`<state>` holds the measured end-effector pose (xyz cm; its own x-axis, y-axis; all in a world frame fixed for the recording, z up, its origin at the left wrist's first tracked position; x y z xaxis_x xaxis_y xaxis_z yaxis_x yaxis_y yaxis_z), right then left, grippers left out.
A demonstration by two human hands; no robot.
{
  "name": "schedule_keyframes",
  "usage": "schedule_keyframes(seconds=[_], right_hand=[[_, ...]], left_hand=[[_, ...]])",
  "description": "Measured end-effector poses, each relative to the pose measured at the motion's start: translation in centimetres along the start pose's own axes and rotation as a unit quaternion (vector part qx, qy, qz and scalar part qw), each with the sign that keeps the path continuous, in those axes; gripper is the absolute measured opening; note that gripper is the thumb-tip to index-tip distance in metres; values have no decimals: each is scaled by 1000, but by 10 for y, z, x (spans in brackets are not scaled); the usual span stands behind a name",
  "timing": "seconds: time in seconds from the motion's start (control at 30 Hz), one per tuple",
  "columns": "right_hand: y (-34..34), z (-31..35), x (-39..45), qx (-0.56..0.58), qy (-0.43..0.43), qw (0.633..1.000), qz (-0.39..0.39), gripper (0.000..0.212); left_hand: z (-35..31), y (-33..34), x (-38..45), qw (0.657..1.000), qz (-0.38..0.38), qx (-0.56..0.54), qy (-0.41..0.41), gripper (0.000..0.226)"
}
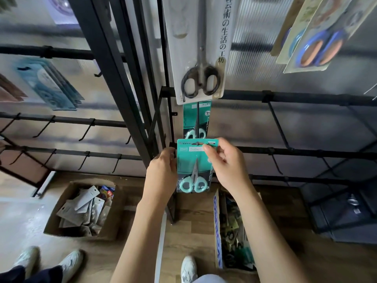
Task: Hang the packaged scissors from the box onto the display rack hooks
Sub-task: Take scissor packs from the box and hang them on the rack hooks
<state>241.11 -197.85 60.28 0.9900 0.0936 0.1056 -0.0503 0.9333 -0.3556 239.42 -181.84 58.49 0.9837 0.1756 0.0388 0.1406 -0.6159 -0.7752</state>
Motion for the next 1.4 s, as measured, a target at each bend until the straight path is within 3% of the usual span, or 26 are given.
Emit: schedule_keyframes(seconds=[0.27, 0.4, 0.7, 0.93, 1.2, 1.4], right_hand=[[-5, 4, 2, -23, -31, 999, 2, 31], [-3, 1, 7, -48, -48, 998, 4, 26], [7, -9, 42, -4, -17, 999, -41, 20], [6, -16, 88, -49, -11, 996, -71, 26], [-8, -35, 97, -55, 60, 995, -61, 35], [-32, -133, 9, -85, 170, 981, -45, 38]], left_hand=[[-2, 0, 4, 1000, -19, -12, 9, 36], [-2, 1, 7, 1000, -20, -12, 13, 35], [0, 4, 10, 1000, -28, -1, 11, 35], [-4, 9, 12, 999, -21, 17, 21, 34], [-12, 28, 4, 998, 18, 44, 50, 36], [-27, 85, -17, 988, 108, 76, 77, 32]])
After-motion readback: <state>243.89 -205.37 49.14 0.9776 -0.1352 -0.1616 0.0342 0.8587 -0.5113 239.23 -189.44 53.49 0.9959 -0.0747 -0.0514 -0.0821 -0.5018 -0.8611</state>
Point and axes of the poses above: each hand's wrist, its own x-axis towards the middle knuckle, its own y-axis out of the palm, z = x × y, the point moved 5 cm from there along x, towards the middle knuckle, and after that the axes turned 4 degrees about x, right-handed, at the moved point
